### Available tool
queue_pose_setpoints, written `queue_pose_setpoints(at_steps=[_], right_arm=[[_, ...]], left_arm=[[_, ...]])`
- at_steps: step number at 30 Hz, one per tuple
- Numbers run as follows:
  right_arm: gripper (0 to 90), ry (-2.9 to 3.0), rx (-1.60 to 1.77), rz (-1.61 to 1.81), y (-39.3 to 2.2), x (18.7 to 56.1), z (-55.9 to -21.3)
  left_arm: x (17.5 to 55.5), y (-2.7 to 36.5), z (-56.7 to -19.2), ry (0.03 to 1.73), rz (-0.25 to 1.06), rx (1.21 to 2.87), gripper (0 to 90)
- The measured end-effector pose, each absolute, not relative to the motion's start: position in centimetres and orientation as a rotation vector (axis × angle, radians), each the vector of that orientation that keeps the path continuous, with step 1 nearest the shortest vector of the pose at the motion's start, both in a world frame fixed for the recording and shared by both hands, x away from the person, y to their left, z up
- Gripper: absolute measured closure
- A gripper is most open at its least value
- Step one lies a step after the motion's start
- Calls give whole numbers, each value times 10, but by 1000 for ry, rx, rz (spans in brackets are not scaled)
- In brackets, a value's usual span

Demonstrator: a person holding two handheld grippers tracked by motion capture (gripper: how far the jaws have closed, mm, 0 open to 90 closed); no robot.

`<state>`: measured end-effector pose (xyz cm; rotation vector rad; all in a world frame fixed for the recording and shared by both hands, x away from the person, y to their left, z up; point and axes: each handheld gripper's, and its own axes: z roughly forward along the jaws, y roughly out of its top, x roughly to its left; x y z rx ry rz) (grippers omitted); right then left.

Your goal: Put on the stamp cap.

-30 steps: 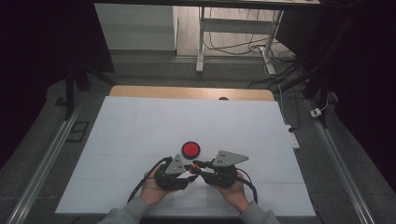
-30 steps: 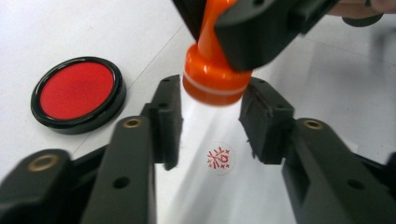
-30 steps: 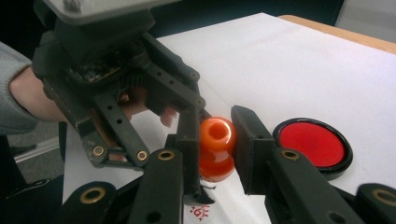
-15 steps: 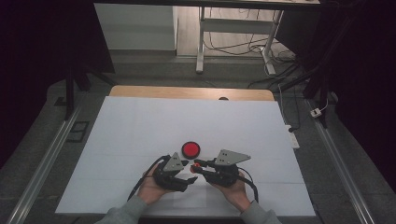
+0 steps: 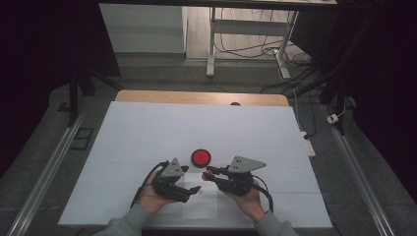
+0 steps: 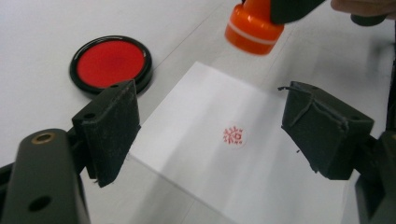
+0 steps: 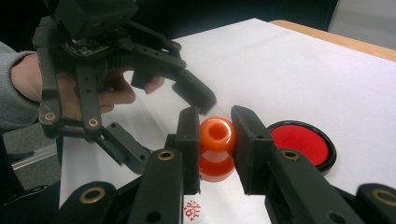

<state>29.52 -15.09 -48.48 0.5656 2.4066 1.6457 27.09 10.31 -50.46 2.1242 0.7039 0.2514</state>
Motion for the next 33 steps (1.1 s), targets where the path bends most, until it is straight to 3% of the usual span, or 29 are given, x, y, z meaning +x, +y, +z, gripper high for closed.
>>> queue_pose_setpoints(at_steps=[33], right_arm=[[730, 2397, 593, 1626, -161, 301, -481]], left_arm=[[242, 196, -512, 877, 371, 2072, 228]])
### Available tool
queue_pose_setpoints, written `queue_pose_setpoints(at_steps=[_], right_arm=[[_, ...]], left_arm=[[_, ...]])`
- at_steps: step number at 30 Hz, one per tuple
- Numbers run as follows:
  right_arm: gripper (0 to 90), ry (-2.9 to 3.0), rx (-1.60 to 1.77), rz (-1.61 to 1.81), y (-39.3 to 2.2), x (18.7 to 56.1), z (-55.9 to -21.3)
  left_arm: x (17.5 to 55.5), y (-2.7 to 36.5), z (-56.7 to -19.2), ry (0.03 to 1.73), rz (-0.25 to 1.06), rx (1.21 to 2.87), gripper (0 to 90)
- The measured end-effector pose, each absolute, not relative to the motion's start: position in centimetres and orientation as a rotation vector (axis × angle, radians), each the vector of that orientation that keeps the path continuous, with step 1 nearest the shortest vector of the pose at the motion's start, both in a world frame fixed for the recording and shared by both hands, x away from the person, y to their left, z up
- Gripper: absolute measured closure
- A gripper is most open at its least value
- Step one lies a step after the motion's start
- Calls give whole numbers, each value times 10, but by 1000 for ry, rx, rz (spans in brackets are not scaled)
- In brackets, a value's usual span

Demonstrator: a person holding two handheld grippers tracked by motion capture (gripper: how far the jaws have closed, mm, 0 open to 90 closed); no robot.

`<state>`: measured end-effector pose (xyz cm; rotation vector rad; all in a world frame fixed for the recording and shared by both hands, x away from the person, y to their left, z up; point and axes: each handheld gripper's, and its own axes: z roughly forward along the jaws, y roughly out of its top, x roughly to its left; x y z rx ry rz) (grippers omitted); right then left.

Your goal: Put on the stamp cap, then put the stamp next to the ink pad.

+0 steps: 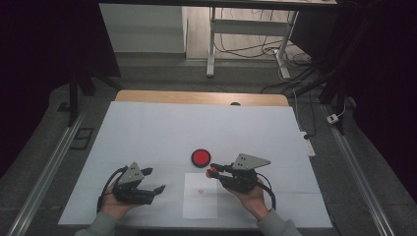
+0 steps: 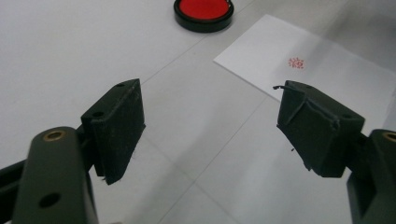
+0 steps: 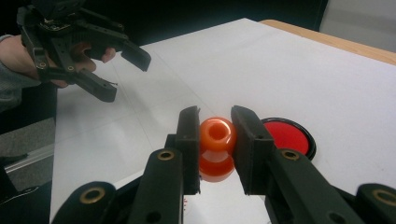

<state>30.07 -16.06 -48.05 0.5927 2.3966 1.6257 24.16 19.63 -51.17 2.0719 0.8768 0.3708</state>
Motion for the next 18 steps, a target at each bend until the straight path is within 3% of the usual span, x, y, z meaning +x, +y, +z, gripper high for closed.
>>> queue_pose_setpoints(at_steps=[18], right_arm=[[730, 2404, 593, 1608, -163, 302, -480]], left_arm=[[243, 204, -514, 888, 386, 2069, 237]])
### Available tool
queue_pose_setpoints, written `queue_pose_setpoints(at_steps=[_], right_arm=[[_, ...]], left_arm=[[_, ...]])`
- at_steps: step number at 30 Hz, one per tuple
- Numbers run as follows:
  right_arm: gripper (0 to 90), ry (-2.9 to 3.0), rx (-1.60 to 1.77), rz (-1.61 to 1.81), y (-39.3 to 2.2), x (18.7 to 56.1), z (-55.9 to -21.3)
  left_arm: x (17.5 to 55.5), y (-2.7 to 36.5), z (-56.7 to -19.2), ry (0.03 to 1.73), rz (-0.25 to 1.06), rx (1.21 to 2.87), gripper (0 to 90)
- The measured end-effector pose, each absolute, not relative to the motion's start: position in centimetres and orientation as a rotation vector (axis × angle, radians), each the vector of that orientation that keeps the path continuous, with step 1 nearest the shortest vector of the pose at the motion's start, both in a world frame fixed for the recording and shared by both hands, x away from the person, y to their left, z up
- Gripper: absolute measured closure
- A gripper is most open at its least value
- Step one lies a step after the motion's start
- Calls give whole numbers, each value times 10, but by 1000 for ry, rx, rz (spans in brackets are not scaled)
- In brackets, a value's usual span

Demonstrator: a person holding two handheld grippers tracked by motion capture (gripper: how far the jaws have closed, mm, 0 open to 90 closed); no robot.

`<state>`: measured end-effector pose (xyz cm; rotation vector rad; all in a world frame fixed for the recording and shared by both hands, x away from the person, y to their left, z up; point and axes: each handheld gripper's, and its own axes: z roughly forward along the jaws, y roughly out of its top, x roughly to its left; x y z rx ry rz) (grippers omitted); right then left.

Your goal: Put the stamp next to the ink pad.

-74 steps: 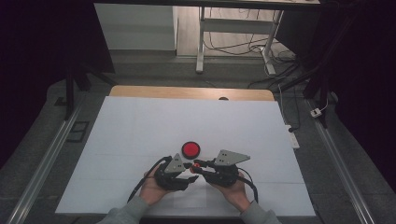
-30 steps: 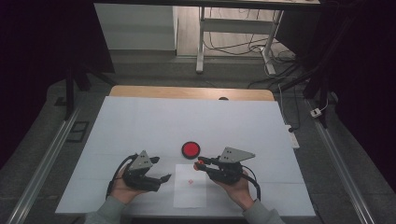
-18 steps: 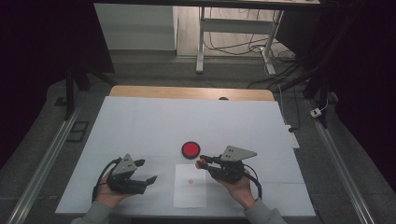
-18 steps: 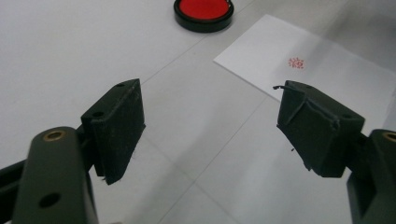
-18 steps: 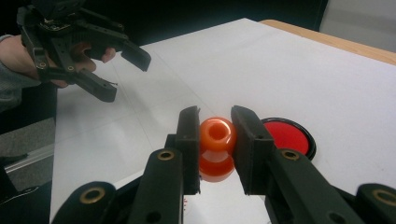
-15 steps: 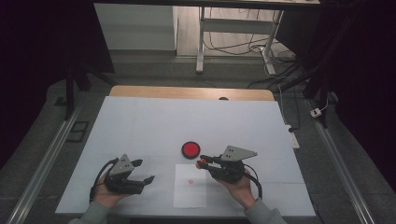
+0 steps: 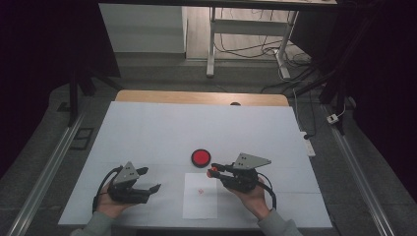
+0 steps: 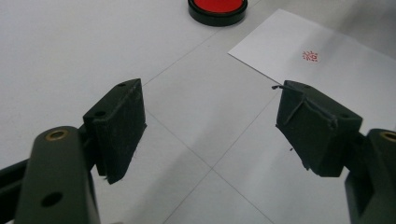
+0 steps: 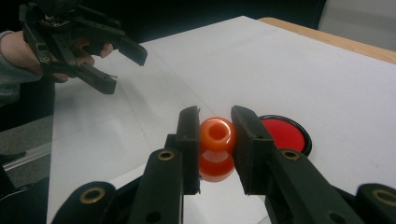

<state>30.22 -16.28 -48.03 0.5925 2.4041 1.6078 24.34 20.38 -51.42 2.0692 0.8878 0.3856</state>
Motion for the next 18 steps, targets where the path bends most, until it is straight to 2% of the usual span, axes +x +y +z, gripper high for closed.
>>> queue_pose_setpoints(at_steps=[18], right_arm=[[729, 2349, 679, 1557, -167, 323, -479]], left_arm=[[247, 201, -517, 890, 375, 2081, 236]])
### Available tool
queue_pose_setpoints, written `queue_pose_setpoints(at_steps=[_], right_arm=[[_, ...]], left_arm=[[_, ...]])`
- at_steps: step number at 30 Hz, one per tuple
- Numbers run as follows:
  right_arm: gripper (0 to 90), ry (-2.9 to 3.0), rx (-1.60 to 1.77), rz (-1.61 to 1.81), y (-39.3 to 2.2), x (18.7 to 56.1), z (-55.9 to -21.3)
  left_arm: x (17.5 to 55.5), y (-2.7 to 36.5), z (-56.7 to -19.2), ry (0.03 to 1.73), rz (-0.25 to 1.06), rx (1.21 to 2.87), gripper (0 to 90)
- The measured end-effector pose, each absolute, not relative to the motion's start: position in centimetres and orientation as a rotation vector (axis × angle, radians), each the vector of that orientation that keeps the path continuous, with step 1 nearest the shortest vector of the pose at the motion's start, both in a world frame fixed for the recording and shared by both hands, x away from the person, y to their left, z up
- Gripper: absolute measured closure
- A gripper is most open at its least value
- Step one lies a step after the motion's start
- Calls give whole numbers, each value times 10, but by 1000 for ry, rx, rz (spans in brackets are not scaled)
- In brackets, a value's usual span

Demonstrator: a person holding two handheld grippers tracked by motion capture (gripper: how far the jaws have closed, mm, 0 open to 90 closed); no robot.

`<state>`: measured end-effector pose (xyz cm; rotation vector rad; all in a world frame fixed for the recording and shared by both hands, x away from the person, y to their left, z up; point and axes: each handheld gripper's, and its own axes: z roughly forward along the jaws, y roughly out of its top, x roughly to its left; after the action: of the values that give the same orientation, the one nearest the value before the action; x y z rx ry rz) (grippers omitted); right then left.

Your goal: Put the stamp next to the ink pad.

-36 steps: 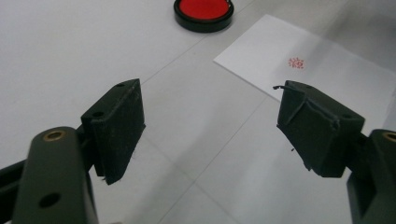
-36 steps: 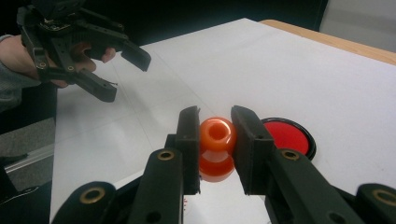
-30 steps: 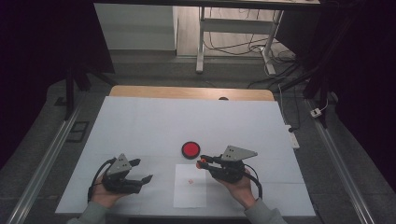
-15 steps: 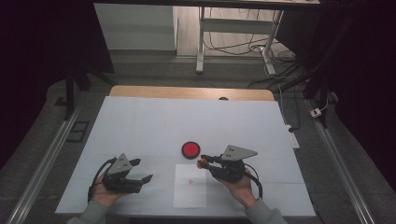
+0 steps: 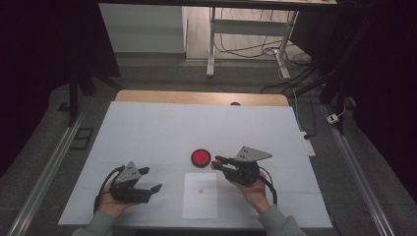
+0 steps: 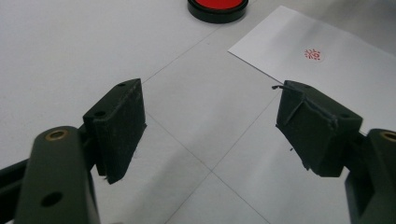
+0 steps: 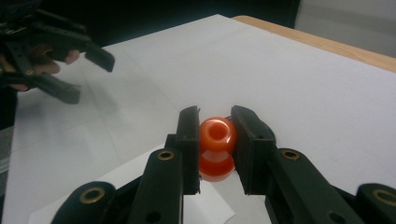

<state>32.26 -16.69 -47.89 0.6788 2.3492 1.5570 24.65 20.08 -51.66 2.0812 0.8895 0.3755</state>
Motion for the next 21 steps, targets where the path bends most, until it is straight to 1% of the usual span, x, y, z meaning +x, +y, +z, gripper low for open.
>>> queue_pose_setpoints(at_steps=[9, 21], right_arm=[[729, 2327, 721, 1536, -169, 336, -482], [728, 2301, 747, 1522, -164, 349, -475]], left_arm=[[247, 201, -517, 886, 371, 2081, 235], [248, 201, -517, 892, 381, 2075, 239]])
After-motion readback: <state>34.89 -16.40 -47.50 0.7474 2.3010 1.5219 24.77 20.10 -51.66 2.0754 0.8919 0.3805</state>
